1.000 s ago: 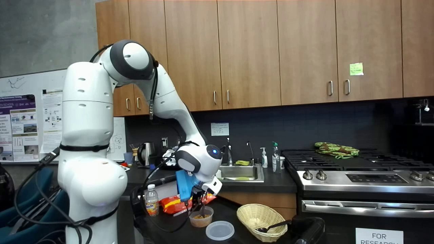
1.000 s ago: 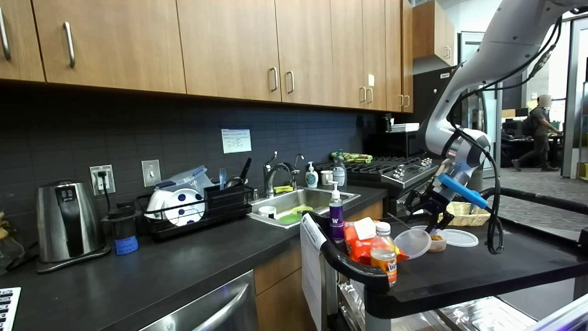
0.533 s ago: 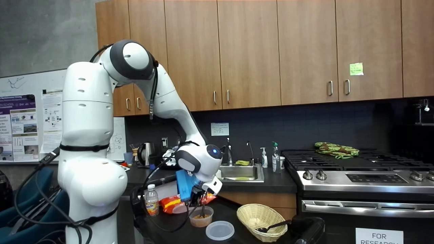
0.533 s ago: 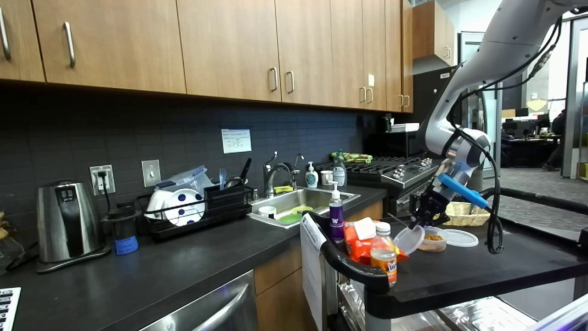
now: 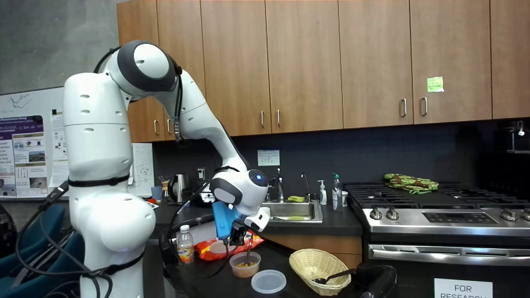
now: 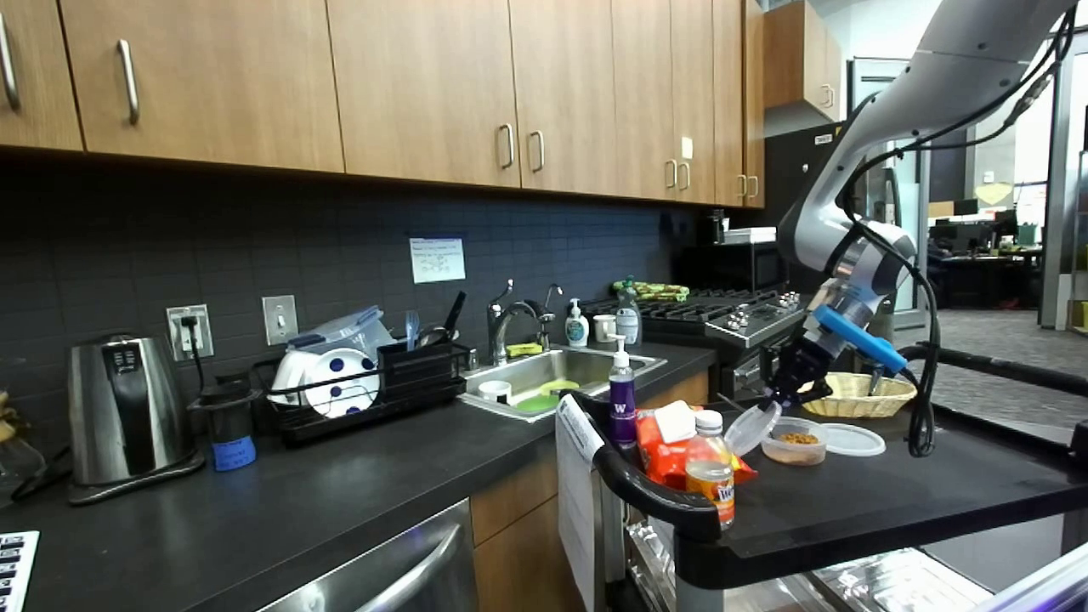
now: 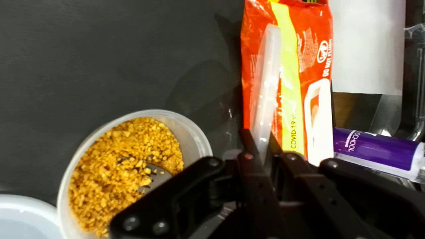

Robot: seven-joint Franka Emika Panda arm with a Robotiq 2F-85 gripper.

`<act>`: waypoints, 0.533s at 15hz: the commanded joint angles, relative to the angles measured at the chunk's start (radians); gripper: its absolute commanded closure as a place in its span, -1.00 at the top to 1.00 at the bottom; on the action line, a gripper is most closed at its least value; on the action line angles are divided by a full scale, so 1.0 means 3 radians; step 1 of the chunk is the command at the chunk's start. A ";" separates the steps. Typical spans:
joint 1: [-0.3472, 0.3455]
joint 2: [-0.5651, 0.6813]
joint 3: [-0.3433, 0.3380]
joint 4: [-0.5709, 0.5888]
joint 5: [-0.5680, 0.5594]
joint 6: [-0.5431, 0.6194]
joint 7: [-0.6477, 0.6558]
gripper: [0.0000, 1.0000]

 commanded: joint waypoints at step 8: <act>-0.0394 -0.0812 -0.0203 -0.0270 -0.0939 0.0208 0.0972 -0.95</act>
